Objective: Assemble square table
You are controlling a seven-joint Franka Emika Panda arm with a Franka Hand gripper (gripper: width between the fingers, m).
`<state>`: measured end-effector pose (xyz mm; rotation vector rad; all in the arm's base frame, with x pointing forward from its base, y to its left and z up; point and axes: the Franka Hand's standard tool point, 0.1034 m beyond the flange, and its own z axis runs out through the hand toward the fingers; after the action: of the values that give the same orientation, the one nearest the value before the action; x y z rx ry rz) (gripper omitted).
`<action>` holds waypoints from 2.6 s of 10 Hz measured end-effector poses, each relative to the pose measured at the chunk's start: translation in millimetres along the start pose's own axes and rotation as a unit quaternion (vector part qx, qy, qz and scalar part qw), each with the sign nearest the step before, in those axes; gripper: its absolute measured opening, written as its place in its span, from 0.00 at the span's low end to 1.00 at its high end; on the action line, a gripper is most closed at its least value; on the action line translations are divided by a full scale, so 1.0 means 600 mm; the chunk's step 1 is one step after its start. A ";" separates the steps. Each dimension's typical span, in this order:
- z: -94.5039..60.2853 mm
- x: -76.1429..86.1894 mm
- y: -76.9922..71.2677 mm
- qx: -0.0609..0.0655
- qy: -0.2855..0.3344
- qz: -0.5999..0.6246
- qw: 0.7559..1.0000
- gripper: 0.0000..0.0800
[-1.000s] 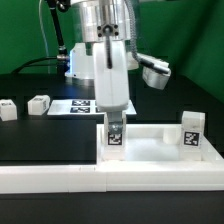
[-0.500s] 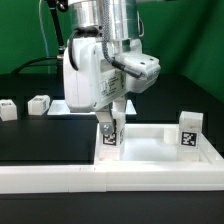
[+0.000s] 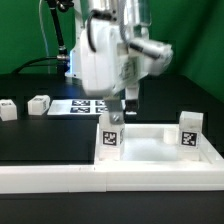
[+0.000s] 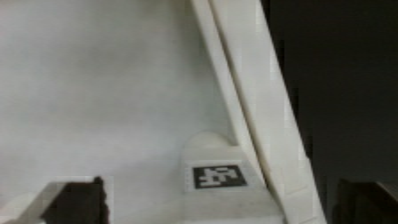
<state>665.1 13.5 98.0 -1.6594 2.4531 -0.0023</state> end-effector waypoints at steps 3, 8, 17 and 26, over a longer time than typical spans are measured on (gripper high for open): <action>-0.030 -0.055 0.029 -0.006 -0.014 -0.018 1.000 0.81; -0.026 -0.054 0.031 -0.007 -0.013 -0.019 1.000 0.81; 0.010 0.006 0.133 -0.042 0.003 -0.118 0.992 0.81; 0.078 0.032 0.248 -0.004 0.042 -0.147 0.988 0.81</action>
Offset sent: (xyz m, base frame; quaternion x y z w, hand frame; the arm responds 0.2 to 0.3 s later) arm 0.0000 0.0000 0.0000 0.0000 0.0000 0.0000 1.0000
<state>528.3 56.6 34.0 -2.0485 2.2410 -0.1042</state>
